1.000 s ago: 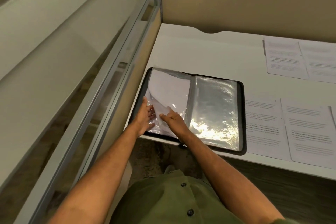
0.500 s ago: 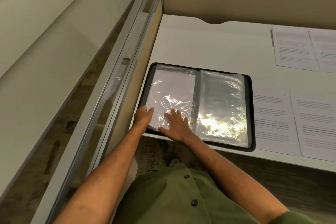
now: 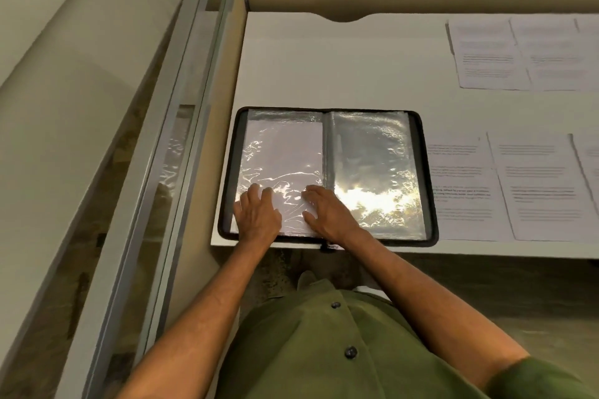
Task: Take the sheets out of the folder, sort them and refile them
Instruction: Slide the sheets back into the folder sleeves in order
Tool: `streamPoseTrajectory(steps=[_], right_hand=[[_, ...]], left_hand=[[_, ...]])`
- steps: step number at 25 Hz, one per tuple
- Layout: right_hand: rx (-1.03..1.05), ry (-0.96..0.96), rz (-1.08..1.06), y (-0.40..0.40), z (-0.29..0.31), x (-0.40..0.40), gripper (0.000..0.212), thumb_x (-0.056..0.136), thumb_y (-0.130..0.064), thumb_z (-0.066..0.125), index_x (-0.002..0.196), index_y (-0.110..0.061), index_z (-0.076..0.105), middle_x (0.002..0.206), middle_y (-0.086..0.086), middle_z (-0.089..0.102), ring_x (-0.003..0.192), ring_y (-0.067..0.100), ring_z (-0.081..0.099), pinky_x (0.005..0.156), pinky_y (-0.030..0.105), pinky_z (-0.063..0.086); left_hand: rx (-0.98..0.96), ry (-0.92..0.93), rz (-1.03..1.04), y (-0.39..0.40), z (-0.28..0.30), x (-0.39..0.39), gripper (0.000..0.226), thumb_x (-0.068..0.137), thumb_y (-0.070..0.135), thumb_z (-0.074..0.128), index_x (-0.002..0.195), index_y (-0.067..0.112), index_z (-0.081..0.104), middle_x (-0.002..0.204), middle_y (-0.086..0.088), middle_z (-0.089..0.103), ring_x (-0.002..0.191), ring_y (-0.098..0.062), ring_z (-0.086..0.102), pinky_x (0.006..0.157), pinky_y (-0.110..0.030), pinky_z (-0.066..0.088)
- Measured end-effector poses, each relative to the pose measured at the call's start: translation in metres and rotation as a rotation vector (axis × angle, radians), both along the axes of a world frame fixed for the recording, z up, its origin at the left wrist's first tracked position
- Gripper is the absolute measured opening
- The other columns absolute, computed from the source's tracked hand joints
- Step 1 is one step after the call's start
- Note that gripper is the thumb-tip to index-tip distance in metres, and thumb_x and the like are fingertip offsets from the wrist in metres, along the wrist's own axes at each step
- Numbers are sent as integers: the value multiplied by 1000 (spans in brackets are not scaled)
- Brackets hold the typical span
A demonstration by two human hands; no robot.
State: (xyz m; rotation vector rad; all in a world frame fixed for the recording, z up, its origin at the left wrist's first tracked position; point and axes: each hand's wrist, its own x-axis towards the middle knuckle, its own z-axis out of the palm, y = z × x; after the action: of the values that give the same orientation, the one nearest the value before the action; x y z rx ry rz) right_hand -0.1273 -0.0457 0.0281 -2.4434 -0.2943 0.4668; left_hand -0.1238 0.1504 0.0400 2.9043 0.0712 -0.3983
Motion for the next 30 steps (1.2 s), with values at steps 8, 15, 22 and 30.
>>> streamPoseTrajectory(steps=[8,15,22,30], right_hand=[[-70,-114,-395,-120,13,12,55,101,-39,63,149,-13,52,161,10,42,151,29,35,123,43,29],[-123,-152,-572,-248,18,37,58,102,-41,61,151,-12,50,163,12,39,153,30,31,124,43,25],[-129,-130,-609,-369,11,86,58,103,-41,60,153,-15,47,167,9,34,157,28,24,127,40,18],[-128,-142,-576,-473,-7,148,56,104,-41,58,152,-15,49,167,9,35,157,29,24,126,43,22]], left_hand=[[-199,-13,-247,-100,-4,39,53,97,39,62,145,18,51,154,-10,45,141,-34,41,114,-52,34],[-273,17,-361,-217,-1,112,63,99,48,58,154,22,42,167,-6,28,153,-31,27,121,-51,22],[-341,21,-336,-359,15,169,66,98,48,59,155,20,40,168,-6,26,154,-28,24,123,-47,20],[-369,41,-256,-464,7,224,67,100,51,56,157,21,37,169,-4,24,154,-26,24,123,-50,24]])
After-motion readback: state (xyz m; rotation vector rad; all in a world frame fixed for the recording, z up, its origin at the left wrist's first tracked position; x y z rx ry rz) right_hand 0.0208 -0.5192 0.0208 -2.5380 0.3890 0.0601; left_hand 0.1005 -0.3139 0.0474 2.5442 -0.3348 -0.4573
